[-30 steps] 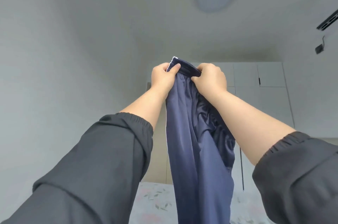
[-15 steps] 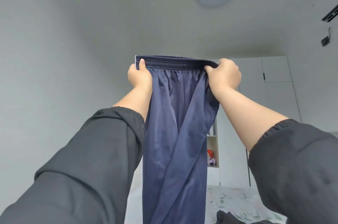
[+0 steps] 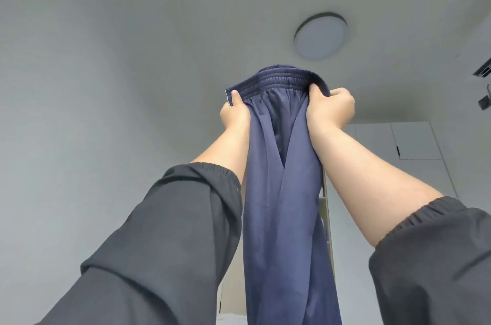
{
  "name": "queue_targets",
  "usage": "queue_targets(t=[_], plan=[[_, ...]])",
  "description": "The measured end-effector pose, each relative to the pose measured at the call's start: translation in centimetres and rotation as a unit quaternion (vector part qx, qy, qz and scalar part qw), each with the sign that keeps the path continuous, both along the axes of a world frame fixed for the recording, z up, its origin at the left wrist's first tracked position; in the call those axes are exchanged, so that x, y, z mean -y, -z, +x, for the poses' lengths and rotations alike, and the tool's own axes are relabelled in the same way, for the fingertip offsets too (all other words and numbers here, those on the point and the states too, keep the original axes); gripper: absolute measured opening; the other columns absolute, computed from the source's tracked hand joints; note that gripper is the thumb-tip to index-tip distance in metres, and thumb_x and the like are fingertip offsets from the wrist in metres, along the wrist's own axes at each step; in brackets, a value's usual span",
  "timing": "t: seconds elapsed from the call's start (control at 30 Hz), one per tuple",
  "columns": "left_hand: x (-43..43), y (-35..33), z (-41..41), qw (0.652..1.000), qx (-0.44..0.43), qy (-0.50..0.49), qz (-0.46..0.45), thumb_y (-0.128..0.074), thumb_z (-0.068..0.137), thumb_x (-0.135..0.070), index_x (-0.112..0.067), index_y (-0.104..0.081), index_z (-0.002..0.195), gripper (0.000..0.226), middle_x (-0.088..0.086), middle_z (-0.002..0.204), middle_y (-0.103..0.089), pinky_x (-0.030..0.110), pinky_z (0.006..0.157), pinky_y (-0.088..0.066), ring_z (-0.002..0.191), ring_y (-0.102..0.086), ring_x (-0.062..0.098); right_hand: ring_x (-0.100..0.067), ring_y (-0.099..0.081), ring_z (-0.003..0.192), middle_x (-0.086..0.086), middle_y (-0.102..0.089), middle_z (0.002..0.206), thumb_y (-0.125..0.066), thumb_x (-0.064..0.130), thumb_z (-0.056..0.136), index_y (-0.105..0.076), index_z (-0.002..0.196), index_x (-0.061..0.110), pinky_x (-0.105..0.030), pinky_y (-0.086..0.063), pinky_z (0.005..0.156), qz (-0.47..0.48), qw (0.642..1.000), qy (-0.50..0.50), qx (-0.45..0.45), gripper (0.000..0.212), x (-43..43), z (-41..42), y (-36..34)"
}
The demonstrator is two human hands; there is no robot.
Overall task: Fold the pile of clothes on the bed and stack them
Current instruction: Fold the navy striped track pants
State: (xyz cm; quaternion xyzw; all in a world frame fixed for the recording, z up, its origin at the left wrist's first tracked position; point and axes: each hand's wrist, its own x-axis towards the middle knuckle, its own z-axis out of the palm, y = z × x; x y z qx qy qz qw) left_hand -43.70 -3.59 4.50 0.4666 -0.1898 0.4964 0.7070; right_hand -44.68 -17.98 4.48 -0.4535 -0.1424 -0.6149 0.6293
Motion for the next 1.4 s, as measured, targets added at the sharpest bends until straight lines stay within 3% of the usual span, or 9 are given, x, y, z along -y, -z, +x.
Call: queue_targets(t=[0.23,0.5,0.67,0.77,0.9,1.0,1.13,1.27,1.4], plan=[[-6.9,7.1,6.4,0.856,-0.091,-0.437,0.259,-0.039,0.1,-0.043,-0.007,-0.053,0.1,0.038,0.019,0.102,-0.064,0.035,0.068,-0.034,0.096,-0.057,0.038,-0.027,-0.058,0.108,-0.011,-0.061,0.117,-0.077,0.017,0.077,-0.057,0.112,0.009,-0.025,-0.036,0.076,-0.157,0.959,0.061,-0.229,0.042,3.7,7.7,5.8],[-9.1,22.1,17.6,0.767,-0.227,-0.39,0.455,-0.036,0.102,-0.039,-0.009,-0.045,0.102,0.031,0.019,0.106,-0.062,0.035,0.067,-0.034,0.097,-0.056,0.038,-0.031,-0.058,0.108,-0.016,-0.059,0.119,-0.069,0.006,0.08,-0.054,0.115,0.001,-0.028,-0.039,0.075,-0.23,0.882,0.11,-0.397,0.039,4.1,19.1,19.0],[-10.5,32.1,24.2,0.643,-0.334,-0.328,0.607,-0.038,0.102,-0.035,-0.013,-0.048,0.108,0.025,0.014,0.109,-0.062,0.033,0.068,-0.035,0.096,-0.056,0.032,-0.027,-0.051,0.07,-0.011,-0.054,0.085,-0.082,0.028,0.074,-0.047,0.093,0.005,-0.03,-0.041,0.059,-0.373,0.698,0.058,-0.609,0.045,5.8,24.9,28.9],[-10.1,37.5,28.1,0.591,-0.442,-0.262,0.623,-0.045,0.099,-0.035,-0.017,-0.056,0.103,0.021,0.008,0.11,-0.061,0.032,0.073,-0.038,0.098,-0.055,0.028,-0.029,-0.056,0.088,-0.013,-0.059,0.105,-0.071,0.038,0.082,-0.053,0.098,0.007,-0.029,-0.043,0.069,-0.481,0.601,0.129,-0.625,0.04,5.7,28.5,35.1],[-8.9,43.9,32.6,0.607,-0.544,-0.19,0.547,-0.049,0.096,-0.028,-0.006,-0.056,0.086,0.026,0.003,0.072,-0.06,0.024,0.063,-0.043,0.069,-0.058,0.019,-0.027,-0.053,0.083,-0.006,-0.055,0.089,-0.066,0.043,0.084,-0.049,0.083,0.01,-0.028,-0.04,0.068,-0.502,0.565,0.138,-0.64,0.037,5.6,32.9,42.5],[-8.0,47.8,35.7,0.737,-0.612,-0.051,0.281,-0.049,0.098,-0.018,-0.004,-0.05,0.072,0.03,0.01,0.057,-0.062,0.02,0.043,-0.045,0.042,-0.057,0.015,-0.026,-0.057,0.065,-0.011,-0.061,0.073,-0.064,0.032,0.087,-0.048,0.068,0.007,-0.03,-0.045,0.058,-0.392,0.643,0.078,-0.653,0.035,5.3,36.1,46.4],[-5.1,54.3,37.9,0.822,-0.543,-0.009,0.172,-0.045,0.099,-0.023,-0.014,-0.033,0.142,0.045,0.014,0.132,-0.051,0.031,0.087,-0.042,0.115,-0.053,0.029,-0.036,-0.055,0.116,-0.025,-0.058,0.123,-0.052,0.017,0.094,-0.045,0.131,-0.004,-0.036,-0.041,0.101,-0.241,0.759,0.015,-0.605,0.043,4.2,39.2,52.4],[-2.7,64.5,36.3,0.662,-0.568,-0.015,0.489,-0.039,0.101,-0.038,-0.029,0.011,0.151,0.072,0.003,0.161,0.003,0.05,0.117,-0.009,0.147,0.002,0.027,-0.033,-0.037,0.134,-0.017,-0.034,0.149,-0.052,0.021,0.094,-0.007,0.15,0.006,-0.044,-0.03,0.11,-0.421,0.68,-0.015,-0.6,0.074,2.4,37.4,61.8],[-3.4,73.0,31.9,0.487,-0.558,-0.047,0.67,-0.018,0.102,-0.047,-0.029,-0.001,0.153,0.057,0.0,0.161,0.008,0.052,0.117,0.0,0.147,0.01,0.026,-0.022,-0.003,0.147,-0.003,-0.002,0.161,-0.03,0.041,0.101,-0.006,0.153,0.023,-0.051,-0.006,0.116,-0.671,0.476,0.058,-0.566,0.06,3.0,32.9,71.6]])
